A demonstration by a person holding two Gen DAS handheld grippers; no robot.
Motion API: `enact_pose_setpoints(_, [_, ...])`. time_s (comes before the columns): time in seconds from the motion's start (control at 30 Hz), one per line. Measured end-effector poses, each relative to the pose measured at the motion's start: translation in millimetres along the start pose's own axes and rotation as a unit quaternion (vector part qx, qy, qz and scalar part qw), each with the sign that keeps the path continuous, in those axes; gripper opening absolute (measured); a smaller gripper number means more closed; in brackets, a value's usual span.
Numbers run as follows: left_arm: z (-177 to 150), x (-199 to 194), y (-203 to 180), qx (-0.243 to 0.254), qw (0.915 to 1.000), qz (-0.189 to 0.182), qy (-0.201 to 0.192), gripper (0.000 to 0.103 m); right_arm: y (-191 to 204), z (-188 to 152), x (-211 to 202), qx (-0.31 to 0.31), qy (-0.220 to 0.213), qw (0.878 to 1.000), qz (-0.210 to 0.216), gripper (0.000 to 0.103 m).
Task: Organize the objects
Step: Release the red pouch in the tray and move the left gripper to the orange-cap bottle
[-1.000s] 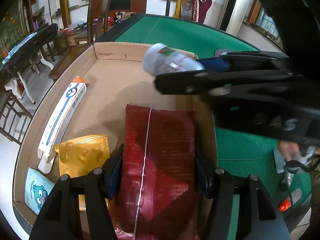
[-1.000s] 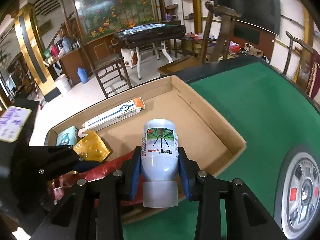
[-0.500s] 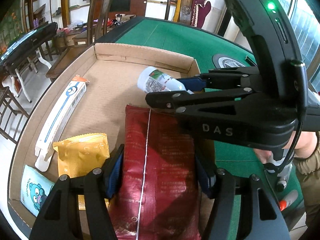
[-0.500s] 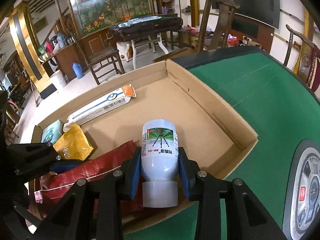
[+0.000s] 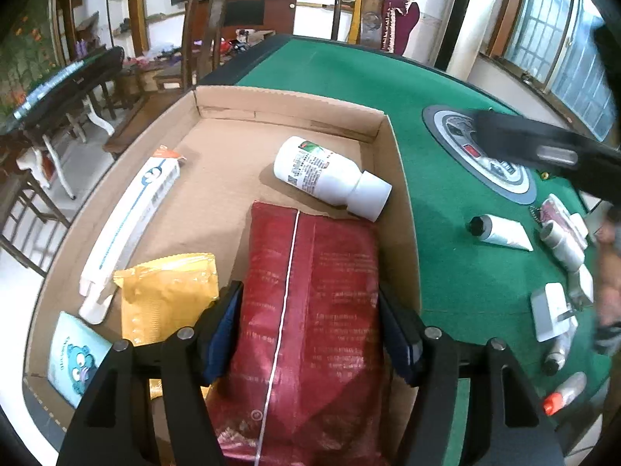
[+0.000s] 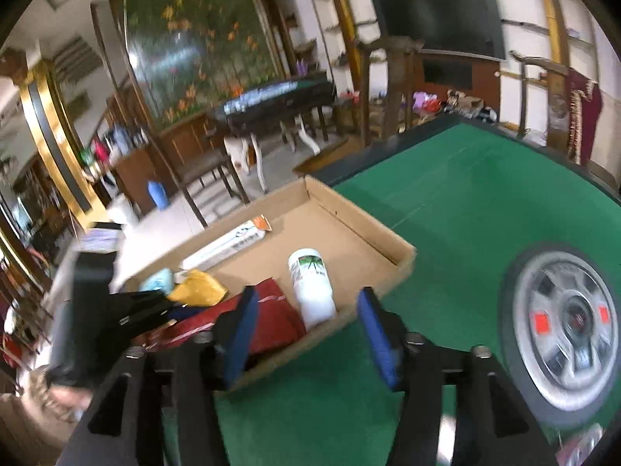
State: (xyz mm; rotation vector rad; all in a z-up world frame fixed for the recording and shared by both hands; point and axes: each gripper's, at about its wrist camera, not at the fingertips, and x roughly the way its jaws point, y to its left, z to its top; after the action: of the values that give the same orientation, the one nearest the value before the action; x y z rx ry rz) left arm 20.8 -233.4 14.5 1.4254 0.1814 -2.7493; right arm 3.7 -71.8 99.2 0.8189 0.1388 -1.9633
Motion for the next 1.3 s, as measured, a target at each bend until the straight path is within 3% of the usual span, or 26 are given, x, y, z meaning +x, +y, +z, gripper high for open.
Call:
enact_pose_setpoints(0.1, [-2.4,-4.4,-7.3,0.011,0.9995,0.029,-0.009,0.067,-6.8,-25.2,-53.2,0.019,-0.046,0.999,0.0,0.092])
enact_pose_setpoints(0.2, [-5.2,-12.8,-11.5,0.016,0.9984,0.05,-0.018,0.068,-17.9,-55.1,-97.4,0.053,-0.084,0.995,-0.004,0.102])
enact_pose_setpoints(0.4, [-7.8,-39.8,-25.4,0.023,0.9957,0.07,-0.057,0.072,-51.5,-99.4,-133.4,0.116,-0.118,0.986,-0.014,0.103])
enact_pose_setpoints(0.53, [-13.5,-61.5,-37.3,0.022,0.9927,0.082,-0.086,0.08,-75.4,-104.6,-138.8,0.17,-0.105,0.98,-0.016,0.103])
enact_pose_setpoints(0.6, [-20.3,-70.9,-44.3,0.016,0.993,0.068,-0.096,0.083,-81.2,-106.8,-147.9,0.186,-0.112,0.976,-0.011,0.103])
enact_pose_setpoints(0.73, [-39.1,-83.9,-67.0,0.02,0.9946,-0.009,-0.102,0.089,-87.1,-115.6,-163.2,0.194,-0.116,0.974,-0.008,0.103])
enact_pose_setpoints(0.87, [-49.7,-79.0,-98.2,0.048,0.9927,-0.086,-0.069,0.09,-97.2,-128.5,-166.7,0.207,-0.105,0.972,-0.017,0.103])
enact_pose_setpoints(1.0, [-61.9,-68.0,-134.5,0.091,0.9829,-0.157,-0.031,0.09,-106.8,-135.3,-167.7,0.226,-0.098,0.969,-0.026,0.103])
enact_pose_setpoints(1.17, [-85.9,-62.1,-177.1,0.203,0.9642,-0.17,-0.005,0.09,-111.3,-135.6,-168.3,0.237,-0.099,0.966,-0.028,0.103])
enact_pose_setpoints(1.3, [-98.3,-65.6,-191.1,0.252,0.9514,-0.178,-0.008,0.09,-110.8,-135.5,-167.7,0.236,-0.098,0.966,-0.033,0.103])
